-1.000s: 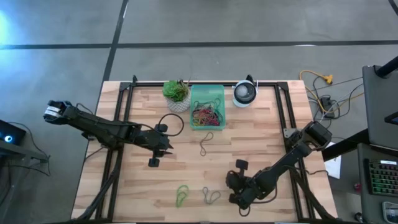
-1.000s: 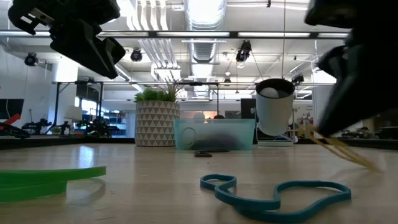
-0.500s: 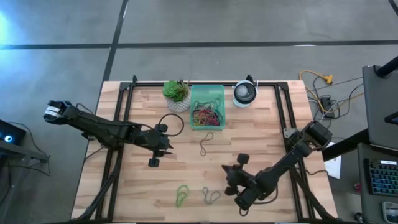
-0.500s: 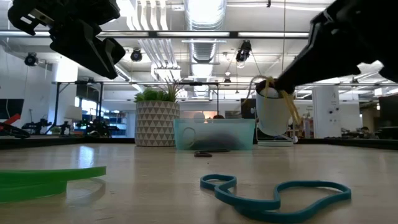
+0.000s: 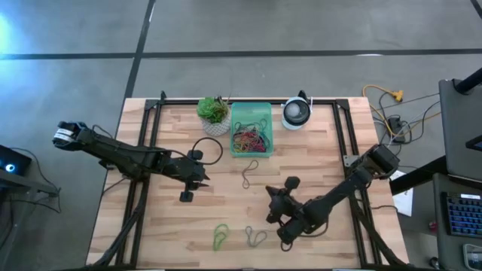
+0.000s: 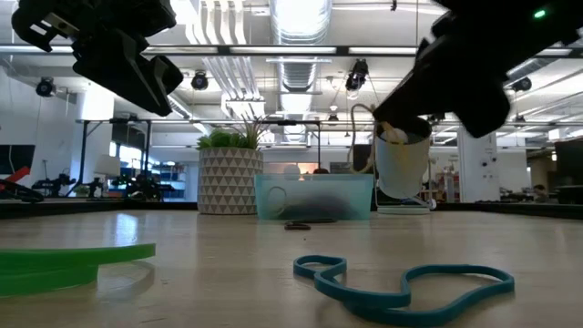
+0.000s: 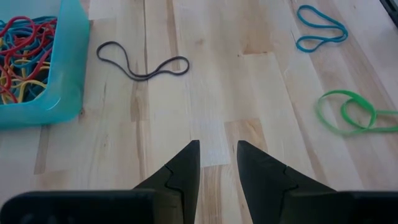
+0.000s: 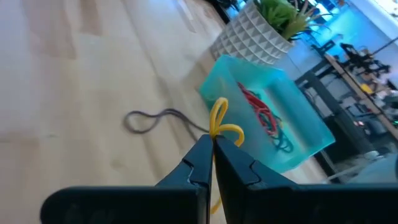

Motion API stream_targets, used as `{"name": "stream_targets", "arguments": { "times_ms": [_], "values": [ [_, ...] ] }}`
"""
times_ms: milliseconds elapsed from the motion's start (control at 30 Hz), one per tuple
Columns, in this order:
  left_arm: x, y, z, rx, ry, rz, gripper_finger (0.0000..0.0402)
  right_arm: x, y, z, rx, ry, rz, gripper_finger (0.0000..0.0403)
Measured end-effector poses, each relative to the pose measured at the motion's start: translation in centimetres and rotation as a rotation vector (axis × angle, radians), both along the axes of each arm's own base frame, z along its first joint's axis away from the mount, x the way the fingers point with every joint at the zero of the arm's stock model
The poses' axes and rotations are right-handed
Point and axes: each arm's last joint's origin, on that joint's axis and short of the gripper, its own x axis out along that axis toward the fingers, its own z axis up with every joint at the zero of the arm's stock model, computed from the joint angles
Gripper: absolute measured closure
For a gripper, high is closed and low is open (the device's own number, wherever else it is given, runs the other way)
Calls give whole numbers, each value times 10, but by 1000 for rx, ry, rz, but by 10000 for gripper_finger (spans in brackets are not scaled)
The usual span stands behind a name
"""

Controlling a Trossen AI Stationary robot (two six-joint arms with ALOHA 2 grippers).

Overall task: Pick and place rubber bands into bin
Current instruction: Put the yellow rubber band into the green bin

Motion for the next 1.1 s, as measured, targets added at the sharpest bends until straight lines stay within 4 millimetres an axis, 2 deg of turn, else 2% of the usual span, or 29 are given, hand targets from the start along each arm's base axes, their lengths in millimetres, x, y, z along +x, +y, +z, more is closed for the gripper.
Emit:
{"name": "stream_targets", "arguments": {
  "times_ms": [233,467,667,867,1100],
  "values": [
    [0,0,-6,-25,7,48,311,20,-37,0,-50,54,-93,394],
    [0,0,-9,-55,-7,73,311,39,-90,3,-91,118,-221,394],
    [1,0,-14,-82,12,104,311,47,-131,13,-75,149,-301,394],
    [6,-1,-23,-87,55,123,311,60,-160,31,8,141,-224,394],
    [14,-3,-33,-76,92,125,311,72,-190,49,123,43,-121,394]
  ]
}}
